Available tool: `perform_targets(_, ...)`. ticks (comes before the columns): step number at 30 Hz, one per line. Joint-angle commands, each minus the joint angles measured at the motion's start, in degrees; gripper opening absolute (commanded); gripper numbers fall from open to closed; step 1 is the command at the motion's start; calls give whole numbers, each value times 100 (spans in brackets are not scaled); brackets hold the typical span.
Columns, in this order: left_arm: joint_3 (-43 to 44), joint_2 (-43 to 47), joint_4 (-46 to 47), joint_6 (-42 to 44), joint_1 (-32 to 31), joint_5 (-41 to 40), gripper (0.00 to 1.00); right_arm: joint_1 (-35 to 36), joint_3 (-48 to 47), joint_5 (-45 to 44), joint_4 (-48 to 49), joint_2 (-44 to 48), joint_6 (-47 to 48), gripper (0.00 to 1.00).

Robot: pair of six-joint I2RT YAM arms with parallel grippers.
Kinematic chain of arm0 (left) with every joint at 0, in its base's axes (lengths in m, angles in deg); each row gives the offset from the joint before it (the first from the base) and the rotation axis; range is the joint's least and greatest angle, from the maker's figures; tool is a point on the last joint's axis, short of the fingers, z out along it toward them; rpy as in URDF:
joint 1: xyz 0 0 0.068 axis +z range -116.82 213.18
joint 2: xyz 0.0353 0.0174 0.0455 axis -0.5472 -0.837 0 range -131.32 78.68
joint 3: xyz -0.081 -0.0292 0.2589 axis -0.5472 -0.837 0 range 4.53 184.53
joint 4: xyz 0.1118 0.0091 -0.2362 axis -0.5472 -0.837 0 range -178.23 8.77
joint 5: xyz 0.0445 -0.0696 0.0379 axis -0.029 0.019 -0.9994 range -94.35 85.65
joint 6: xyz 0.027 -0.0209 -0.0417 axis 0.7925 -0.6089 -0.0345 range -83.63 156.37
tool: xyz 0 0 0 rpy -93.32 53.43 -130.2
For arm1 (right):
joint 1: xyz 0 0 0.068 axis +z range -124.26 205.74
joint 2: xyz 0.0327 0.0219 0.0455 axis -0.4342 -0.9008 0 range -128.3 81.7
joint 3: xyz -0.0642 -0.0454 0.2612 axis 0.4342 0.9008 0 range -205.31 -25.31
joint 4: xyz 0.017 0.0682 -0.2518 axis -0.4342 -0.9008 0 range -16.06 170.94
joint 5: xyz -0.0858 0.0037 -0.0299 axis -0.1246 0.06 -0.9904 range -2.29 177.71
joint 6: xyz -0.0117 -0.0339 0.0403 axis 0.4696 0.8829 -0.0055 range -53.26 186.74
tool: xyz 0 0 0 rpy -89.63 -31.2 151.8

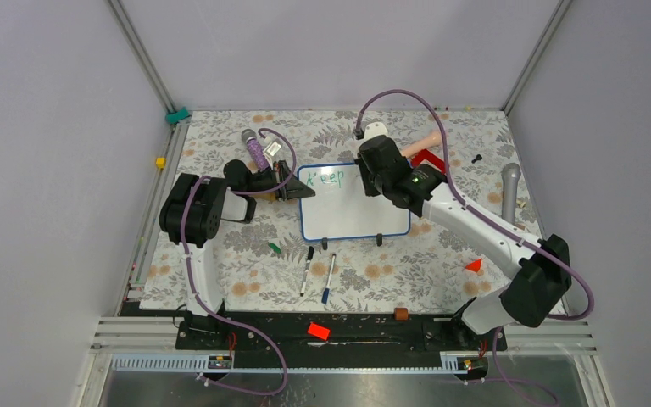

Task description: Write a sentence on the whiteboard

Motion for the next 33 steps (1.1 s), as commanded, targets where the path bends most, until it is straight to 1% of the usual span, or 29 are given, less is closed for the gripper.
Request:
perform_targets(1,-19,251,365,87,-57,125,0,-16,-28,-16,338,419,54,0)
perform_targets(33,-21,259,365,94,-56,141,0,-19,-240,16,243,-88,42,0)
